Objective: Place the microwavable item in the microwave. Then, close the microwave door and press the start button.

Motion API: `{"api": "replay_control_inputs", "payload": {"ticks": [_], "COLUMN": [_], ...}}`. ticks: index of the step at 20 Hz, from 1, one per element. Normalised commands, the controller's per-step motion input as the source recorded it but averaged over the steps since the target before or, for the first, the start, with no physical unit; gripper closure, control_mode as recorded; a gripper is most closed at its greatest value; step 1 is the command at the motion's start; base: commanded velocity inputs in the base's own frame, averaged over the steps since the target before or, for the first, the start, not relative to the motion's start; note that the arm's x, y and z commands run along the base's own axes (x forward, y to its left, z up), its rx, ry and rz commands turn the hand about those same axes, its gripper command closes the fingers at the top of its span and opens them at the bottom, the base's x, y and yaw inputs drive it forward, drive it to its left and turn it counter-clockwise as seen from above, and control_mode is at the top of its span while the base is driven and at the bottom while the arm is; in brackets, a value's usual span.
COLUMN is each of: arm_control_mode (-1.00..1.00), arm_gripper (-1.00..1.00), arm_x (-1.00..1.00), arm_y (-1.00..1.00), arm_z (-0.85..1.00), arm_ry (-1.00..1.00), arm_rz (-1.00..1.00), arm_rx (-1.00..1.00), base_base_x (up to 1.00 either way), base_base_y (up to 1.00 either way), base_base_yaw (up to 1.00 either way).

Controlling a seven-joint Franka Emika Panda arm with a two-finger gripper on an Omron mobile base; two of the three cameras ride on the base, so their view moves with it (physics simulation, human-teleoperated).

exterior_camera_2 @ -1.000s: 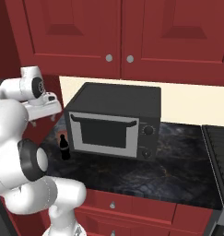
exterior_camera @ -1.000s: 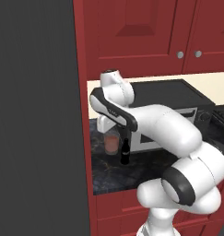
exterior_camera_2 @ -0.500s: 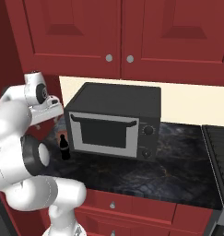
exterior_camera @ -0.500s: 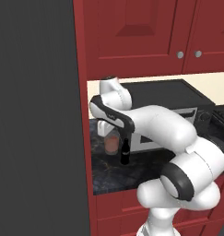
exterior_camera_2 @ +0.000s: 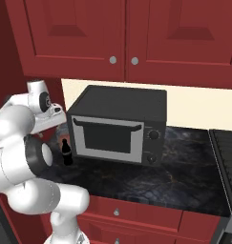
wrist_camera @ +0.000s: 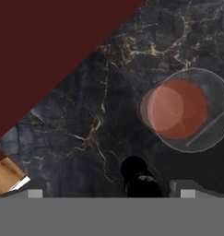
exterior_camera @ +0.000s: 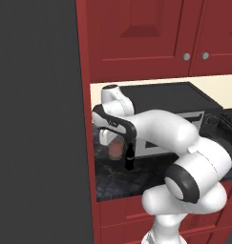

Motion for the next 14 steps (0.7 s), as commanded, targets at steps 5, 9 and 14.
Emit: {"api": "replay_control_inputs", "payload": {"ticks": [5,9,14], "arm_control_mode": [-1.00,-1.00,-1.00], "arm_gripper": [-1.00,-1.00,-1.00], "arm_x": [0.01,0.14,0.22], "arm_y": [0.00,0.00,0.00], "arm_z": [-0.24,-0.22,-0.21], "arm_ry": [0.00,-0.01,0.00], "arm_rz": [0.00,0.00,0.00], "arm_rx": [0.00,0.00,0.00], "base_base_x": [0.00,0.00,0.00], "base_base_y": [0.00,0.00,0.00], "base_base_yaw": [0.00,0.00,0.00]}}
